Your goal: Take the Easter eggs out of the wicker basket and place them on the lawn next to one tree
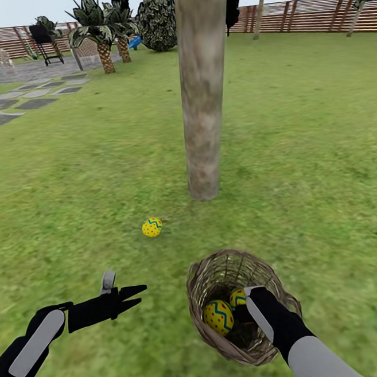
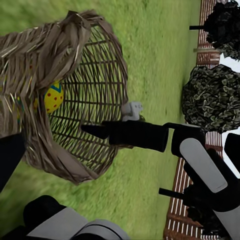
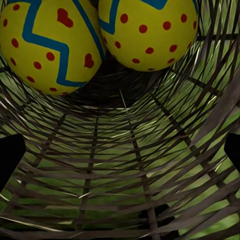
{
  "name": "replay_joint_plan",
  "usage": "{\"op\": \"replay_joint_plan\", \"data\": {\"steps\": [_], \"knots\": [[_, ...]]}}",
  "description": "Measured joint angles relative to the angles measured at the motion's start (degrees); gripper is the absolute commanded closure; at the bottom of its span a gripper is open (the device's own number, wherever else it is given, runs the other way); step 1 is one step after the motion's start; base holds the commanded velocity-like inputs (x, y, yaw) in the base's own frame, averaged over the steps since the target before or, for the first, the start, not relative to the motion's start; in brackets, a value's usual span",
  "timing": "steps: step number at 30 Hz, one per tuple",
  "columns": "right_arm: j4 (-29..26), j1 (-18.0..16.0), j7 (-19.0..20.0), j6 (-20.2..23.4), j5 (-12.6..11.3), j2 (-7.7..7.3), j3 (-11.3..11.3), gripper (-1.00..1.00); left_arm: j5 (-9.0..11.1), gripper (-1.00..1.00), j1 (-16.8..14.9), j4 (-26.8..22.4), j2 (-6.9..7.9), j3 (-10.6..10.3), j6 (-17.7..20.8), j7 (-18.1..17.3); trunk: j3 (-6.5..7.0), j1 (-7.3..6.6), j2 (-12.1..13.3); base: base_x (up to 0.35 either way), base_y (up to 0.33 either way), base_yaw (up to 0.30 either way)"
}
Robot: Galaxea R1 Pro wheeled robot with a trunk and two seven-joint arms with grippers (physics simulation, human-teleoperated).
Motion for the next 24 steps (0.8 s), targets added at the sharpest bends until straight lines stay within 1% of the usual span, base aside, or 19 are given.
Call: {"op": "replay_joint_plan", "data": {"steps": [5, 21, 24], "knots": [[0.0, 0.0, 0.0, 0.0, 0.0, 0.01, 0.0, -1.0, -0.1, -1.0, 0.0, 0.0, -0.07, -0.1, 0.0, 0.0, -0.47, -0.02, 0.0, 0.122, 0.0, 0.0], [-0.1, 0.0, 0.0, 0.0, 0.0, 0.01, 0.1, -1.0, -0.1, -1.0, 0.0, 0.0, -0.26, -0.2, 0.0, 0.0, -1.96, 0.0, 0.0, 0.009, 0.0, 0.0], [-0.1, 0.0, 0.0, 0.0, 0.0, 0.01, 0.1, -1.0, -0.1, -1.0, 0.0, 0.0, -0.28, -0.2, 0.0, 0.0, -2.24, -0.02, 0.0, 0.165, 0.0, 0.0]]}}
